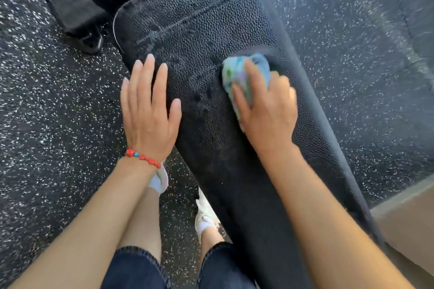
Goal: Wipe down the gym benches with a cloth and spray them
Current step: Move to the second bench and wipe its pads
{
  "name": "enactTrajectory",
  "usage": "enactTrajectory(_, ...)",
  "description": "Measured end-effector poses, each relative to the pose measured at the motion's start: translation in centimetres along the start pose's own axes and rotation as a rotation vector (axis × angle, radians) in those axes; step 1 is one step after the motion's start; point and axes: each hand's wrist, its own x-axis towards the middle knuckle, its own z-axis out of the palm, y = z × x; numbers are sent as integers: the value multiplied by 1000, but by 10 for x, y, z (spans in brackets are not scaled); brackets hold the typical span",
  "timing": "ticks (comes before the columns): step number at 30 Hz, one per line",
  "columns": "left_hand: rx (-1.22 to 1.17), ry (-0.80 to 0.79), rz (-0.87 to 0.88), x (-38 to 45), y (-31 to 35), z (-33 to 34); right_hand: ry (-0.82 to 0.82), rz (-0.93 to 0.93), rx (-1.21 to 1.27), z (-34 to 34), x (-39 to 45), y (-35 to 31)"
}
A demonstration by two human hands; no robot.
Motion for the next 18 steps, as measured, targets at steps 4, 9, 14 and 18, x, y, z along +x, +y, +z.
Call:
enactTrajectory(4, -39, -10, 22, 25, -17, 1, 51, 291, 53, 8, 56, 4)
enactTrajectory(9, -93, -48, 71, 31, -24, -2, 14, 135, 75, 12, 0, -52)
enactTrajectory(14, -82, -84, 106, 31, -30, -7, -70, -92, 100, 7, -10, -61)
enactTrajectory(18, -107, -96, 132, 32, -34, -8, 27, 74, -8, 13, 53, -34)
